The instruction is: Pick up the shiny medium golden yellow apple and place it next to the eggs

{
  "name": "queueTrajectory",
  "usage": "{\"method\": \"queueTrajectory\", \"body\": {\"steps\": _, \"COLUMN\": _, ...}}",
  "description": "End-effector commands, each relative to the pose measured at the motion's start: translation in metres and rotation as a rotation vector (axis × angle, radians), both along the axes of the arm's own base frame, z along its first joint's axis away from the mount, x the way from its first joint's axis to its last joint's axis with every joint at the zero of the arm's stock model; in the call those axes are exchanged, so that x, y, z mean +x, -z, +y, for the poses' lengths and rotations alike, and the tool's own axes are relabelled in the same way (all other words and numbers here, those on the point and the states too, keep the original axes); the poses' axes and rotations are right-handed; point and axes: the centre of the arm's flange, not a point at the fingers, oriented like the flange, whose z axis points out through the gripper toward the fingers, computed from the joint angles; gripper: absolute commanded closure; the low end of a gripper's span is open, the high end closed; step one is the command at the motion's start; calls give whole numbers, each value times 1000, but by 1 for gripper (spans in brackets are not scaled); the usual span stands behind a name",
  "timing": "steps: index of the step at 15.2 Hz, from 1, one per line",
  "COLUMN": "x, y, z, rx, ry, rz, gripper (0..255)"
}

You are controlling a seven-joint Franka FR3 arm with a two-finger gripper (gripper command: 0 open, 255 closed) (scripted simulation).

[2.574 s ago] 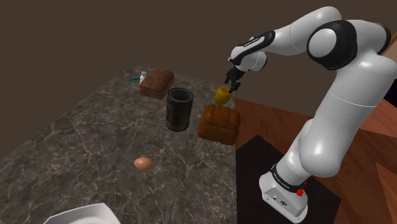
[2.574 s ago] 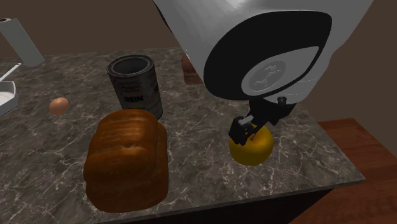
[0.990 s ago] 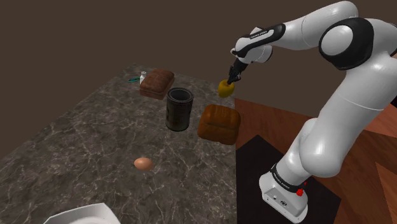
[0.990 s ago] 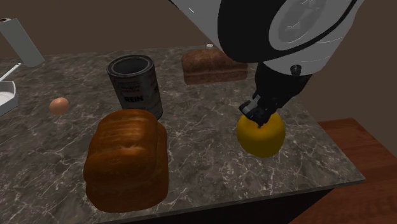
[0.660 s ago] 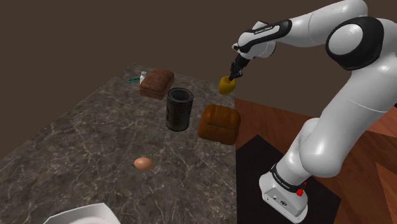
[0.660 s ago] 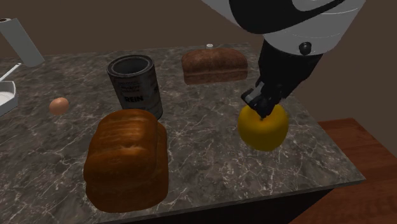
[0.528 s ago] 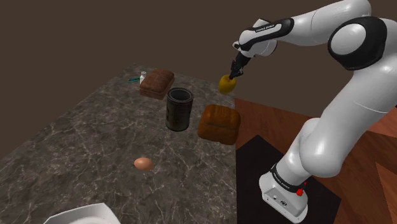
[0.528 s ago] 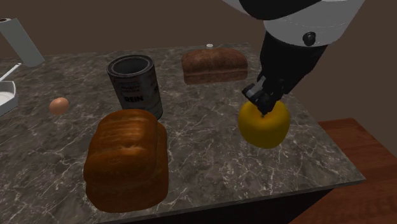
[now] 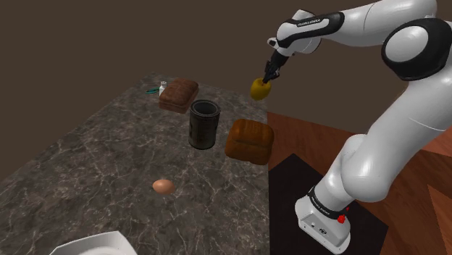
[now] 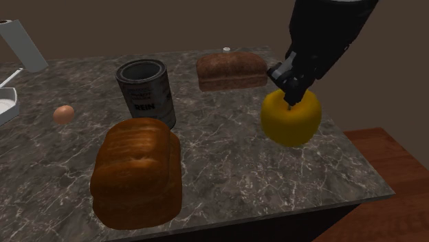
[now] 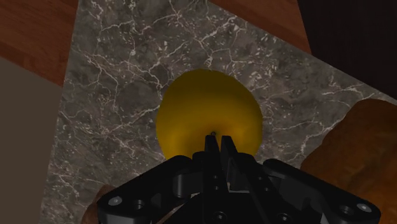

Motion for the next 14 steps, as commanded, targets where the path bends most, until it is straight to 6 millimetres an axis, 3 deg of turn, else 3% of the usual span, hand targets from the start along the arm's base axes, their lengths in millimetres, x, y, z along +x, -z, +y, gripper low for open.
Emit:
{"method": "queueTrajectory", "body": {"steps": 1, "x": 0, "y": -11, "z": -1, "rx": 0, "ry": 0, "rz": 0, "gripper": 255}}
{"method": "queueTrajectory", "body": {"steps": 13, "x": 0, "y": -70, "z": -1, "rx": 0, "ry": 0, "rz": 0, "gripper": 255}}
{"method": "queueTrajectory", "body": {"steps": 14, "x": -6, "y": -70, "z": 11, "rx": 0, "ry": 0, "rz": 0, "gripper": 255}}
